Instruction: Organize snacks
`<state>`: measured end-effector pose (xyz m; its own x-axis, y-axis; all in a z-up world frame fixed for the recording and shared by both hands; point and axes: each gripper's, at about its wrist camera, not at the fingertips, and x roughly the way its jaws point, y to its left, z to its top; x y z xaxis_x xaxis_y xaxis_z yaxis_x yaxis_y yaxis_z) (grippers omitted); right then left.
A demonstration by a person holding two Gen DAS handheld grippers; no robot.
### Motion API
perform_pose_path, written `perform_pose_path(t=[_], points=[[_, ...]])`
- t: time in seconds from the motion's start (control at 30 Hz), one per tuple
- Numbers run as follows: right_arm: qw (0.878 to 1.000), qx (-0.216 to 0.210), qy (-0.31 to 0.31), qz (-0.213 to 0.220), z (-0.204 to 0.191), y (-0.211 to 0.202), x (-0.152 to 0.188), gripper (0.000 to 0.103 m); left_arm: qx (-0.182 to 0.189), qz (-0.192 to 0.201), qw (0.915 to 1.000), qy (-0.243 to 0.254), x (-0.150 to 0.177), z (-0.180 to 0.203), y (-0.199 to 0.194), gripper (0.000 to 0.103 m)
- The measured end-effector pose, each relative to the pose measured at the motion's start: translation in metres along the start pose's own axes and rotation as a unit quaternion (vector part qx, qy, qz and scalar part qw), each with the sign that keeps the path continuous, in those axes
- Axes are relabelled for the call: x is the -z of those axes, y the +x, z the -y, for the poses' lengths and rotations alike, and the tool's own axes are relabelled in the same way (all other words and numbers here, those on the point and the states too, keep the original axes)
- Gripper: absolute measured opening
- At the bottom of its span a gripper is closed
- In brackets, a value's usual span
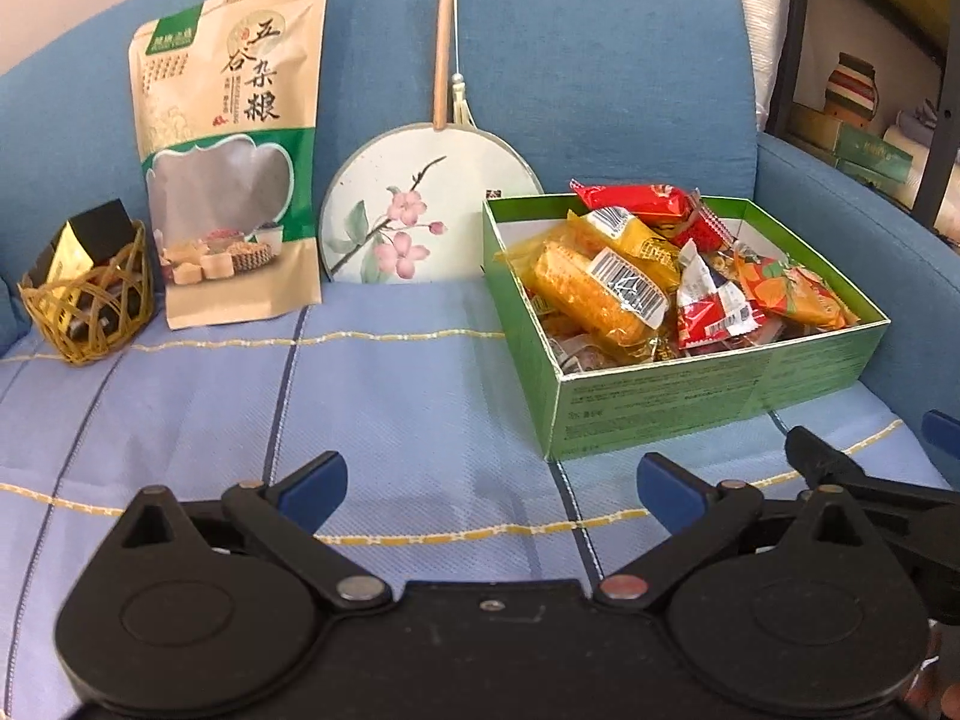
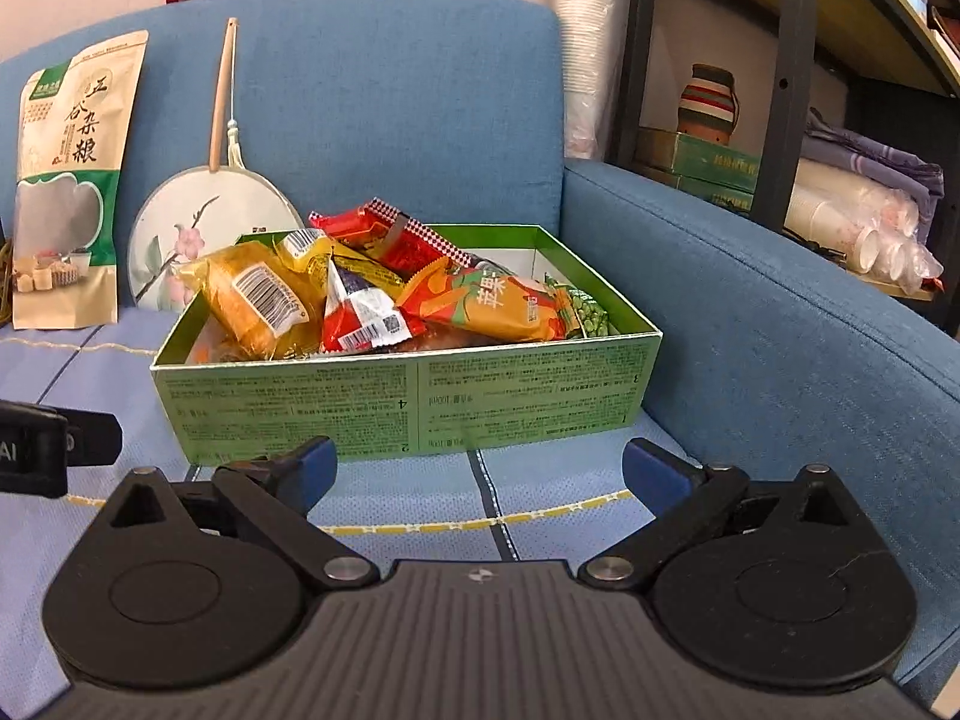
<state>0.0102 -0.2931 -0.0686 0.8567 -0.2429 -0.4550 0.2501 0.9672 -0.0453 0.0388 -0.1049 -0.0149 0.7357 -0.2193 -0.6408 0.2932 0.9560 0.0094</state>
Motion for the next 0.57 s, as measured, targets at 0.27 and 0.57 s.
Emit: perform_pose_path(t=[0.27, 0.57], points=[[1.000, -0.004, 0.010, 0.003, 0.0038, -0.0015, -0.0009, 0.103, 0.001, -0.004, 1.0000, 0.006, -0.0006, 0.0032, 0.0012, 0.103], [1.000, 0.001, 0.019, 0.008, 0.0048, -0.0058, -0.0009, 0.103, 0.005, -0.004, 1.0000, 0.006, -0.0006, 0.0040, 0.0006, 0.103]])
